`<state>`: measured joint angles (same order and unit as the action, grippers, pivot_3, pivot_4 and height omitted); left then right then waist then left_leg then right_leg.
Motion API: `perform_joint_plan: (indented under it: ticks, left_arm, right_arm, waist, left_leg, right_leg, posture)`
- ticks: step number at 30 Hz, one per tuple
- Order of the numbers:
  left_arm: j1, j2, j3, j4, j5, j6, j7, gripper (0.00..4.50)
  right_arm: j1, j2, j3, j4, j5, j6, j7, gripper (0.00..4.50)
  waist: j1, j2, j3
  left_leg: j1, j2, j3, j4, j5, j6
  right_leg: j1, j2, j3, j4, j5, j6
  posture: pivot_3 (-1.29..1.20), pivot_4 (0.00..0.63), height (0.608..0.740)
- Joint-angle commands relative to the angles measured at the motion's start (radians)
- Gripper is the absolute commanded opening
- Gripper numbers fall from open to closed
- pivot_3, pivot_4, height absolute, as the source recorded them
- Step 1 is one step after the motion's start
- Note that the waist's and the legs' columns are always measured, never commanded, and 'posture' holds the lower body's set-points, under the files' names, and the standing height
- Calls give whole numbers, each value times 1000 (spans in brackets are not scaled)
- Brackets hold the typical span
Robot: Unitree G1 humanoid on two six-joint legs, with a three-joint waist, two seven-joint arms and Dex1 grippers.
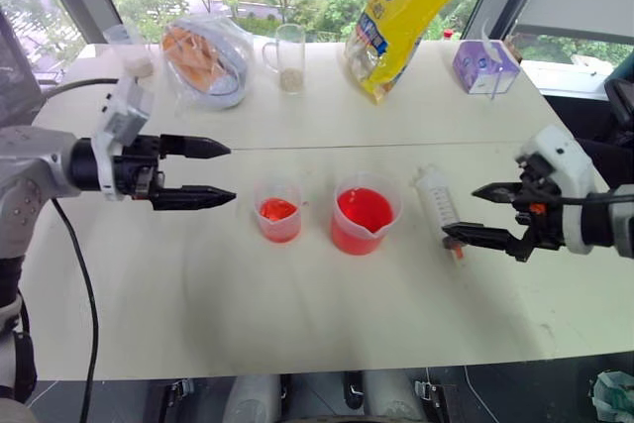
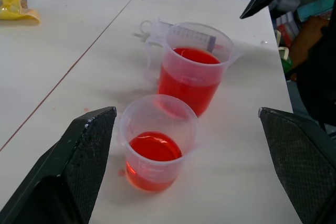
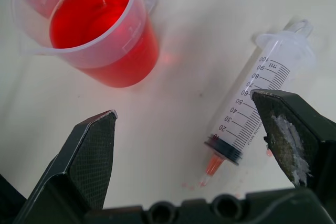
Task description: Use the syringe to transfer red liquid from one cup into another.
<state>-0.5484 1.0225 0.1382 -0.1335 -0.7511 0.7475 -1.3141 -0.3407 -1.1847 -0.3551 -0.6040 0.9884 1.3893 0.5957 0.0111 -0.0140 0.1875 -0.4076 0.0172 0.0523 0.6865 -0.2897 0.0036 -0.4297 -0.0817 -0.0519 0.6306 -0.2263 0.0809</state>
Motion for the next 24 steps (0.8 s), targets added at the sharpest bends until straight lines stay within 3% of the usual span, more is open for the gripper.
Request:
perform_joint_plan:
  ticks: [1,24]
  left_arm:
    - [5,6,38,-60,-5,-17,18,4500]
    - [54,-32,57,-156,-66,-4,124,4500]
  right_arm:
    - [-17,-17,3,15,-25,-23,2,4467]
    - [-204,-12,174,174,-106,74,-17,4467]
  waist:
    - [0,0,0]
    - [-1,0,0]
  left_leg:
    - [0,0,0,0,0,0]
    - [0,0,0,0,0,0]
  right_leg:
    - [0,0,0,0,0,0]
    - [0,0,0,0,0,0]
  posture:
    - [0,150,740]
    - [0,150,740]
